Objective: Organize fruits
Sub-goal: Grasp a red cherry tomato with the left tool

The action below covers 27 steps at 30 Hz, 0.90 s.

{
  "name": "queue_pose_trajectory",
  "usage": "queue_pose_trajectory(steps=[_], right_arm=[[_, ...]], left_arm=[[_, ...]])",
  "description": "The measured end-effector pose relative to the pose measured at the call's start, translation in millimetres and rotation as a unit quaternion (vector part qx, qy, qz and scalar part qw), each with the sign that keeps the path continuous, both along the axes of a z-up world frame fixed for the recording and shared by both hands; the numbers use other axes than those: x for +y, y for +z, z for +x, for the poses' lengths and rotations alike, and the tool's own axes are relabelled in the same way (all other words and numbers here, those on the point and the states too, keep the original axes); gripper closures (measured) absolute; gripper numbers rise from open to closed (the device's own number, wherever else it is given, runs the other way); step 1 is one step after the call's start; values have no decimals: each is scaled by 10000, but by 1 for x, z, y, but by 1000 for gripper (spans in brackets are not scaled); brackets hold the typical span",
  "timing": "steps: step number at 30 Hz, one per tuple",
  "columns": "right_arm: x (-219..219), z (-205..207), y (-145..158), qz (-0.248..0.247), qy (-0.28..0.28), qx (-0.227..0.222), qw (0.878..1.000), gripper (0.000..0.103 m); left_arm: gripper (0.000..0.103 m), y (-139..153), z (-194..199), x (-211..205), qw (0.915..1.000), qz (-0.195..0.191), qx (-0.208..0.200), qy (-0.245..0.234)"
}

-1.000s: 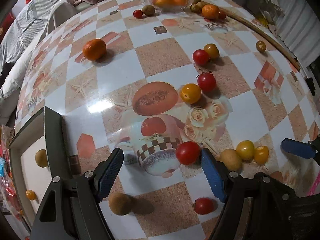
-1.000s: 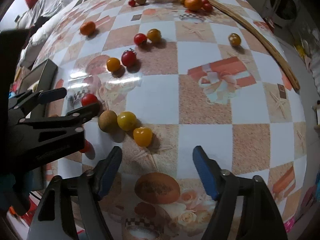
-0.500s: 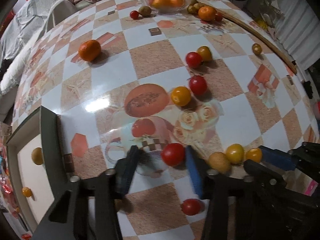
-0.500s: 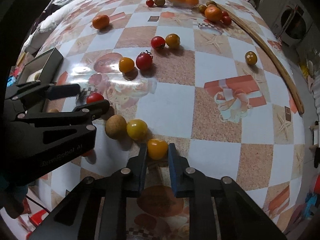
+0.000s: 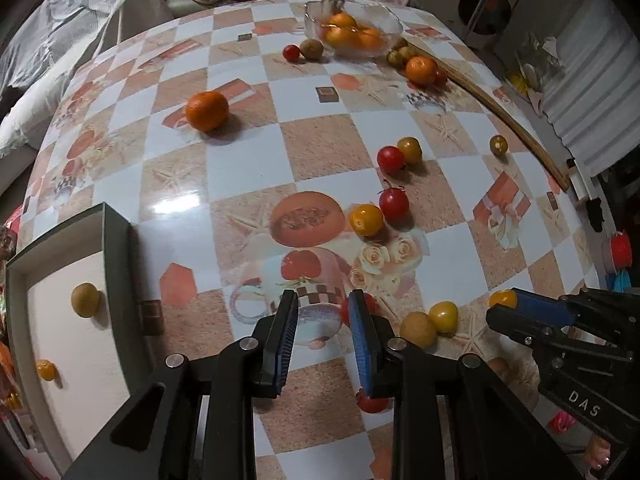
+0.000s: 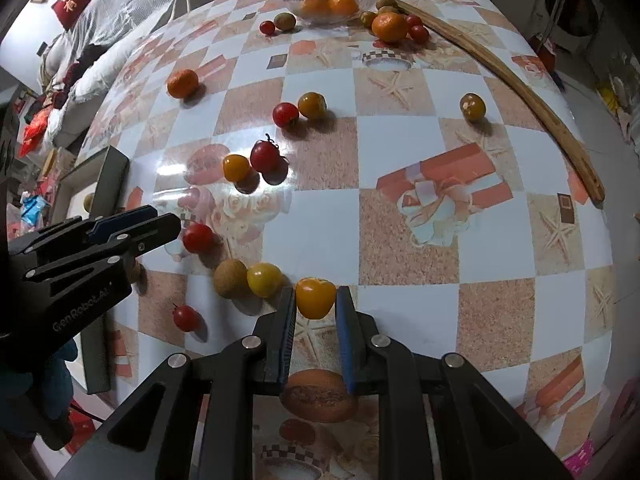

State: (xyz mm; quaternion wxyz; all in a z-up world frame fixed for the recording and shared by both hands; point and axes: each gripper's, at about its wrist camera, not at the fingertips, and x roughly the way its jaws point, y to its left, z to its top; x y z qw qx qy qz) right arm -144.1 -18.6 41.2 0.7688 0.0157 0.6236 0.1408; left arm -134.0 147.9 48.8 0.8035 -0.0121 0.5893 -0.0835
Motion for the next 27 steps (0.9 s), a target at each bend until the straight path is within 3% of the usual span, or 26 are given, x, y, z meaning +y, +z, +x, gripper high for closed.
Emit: queue_pose_trajectory(steps=[8,10,11,18,21,23,25,27], right_arm=[[3,-1,-1,-50,56,39,10000,81],[2,-2,-2,-41,33,67,10000,81],[2,-1,-3,-39,24,77,10000,81],[-3,-1,-7,-20,-122,136,9998,81],[-6,0,-7,3,-178,135,9998,81],[-6,0,-7,20,-205,134,9997,81],[-6,0,-7,35,-228,143,9996,81],[-6,0,-7,47,-238,148,9996,81]], left_arm=[[71,-6,-2,-2,9999,44,-26,-139],[34,-10,-3,-5,9999,91,-52,-128],[31,-9,-4,-6,9997,130,-174,-106],[31,-30,6,-17,9990,355,49,-285],[40,-35,7,-18,9984,492,86,-259],[51,-33,6,-19,9984,465,41,-306],[69,-32,5,-22,9981,449,15,-417],[79,-30,7,-21,9987,198,93,-452]])
